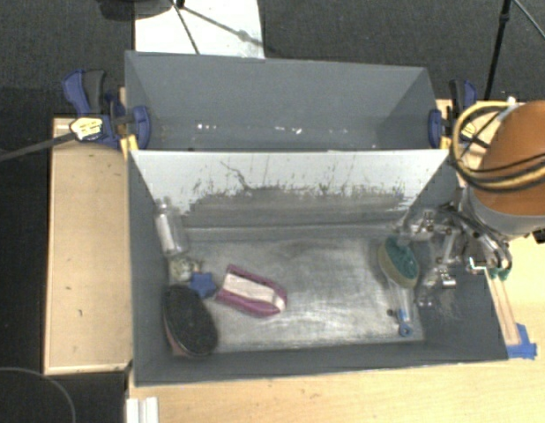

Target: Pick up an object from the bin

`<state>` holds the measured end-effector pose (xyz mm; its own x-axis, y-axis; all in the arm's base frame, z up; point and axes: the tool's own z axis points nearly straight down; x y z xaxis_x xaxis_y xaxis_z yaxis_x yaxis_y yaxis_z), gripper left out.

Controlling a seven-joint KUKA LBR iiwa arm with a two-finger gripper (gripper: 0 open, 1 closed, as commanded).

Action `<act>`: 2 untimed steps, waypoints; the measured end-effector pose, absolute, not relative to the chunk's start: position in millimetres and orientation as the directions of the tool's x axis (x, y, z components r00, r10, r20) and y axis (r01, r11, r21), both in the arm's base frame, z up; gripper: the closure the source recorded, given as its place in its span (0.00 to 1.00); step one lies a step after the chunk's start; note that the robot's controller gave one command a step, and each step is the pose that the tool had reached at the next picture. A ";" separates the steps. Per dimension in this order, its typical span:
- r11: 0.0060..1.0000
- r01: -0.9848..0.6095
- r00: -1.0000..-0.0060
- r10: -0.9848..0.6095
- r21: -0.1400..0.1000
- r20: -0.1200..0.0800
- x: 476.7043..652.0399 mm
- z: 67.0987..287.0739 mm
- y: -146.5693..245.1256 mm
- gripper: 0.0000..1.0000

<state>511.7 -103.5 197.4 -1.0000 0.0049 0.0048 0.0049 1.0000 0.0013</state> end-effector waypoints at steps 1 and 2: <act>0.999 0.043 -0.999 0.043 0.005 0.014 577.4 84.0 -140.6 0.00; 0.999 0.036 -0.999 0.036 0.002 0.007 577.7 88.1 -140.3 1.00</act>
Offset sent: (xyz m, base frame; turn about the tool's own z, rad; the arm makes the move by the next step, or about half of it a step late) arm 0.0644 -0.0368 -0.1162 0.0311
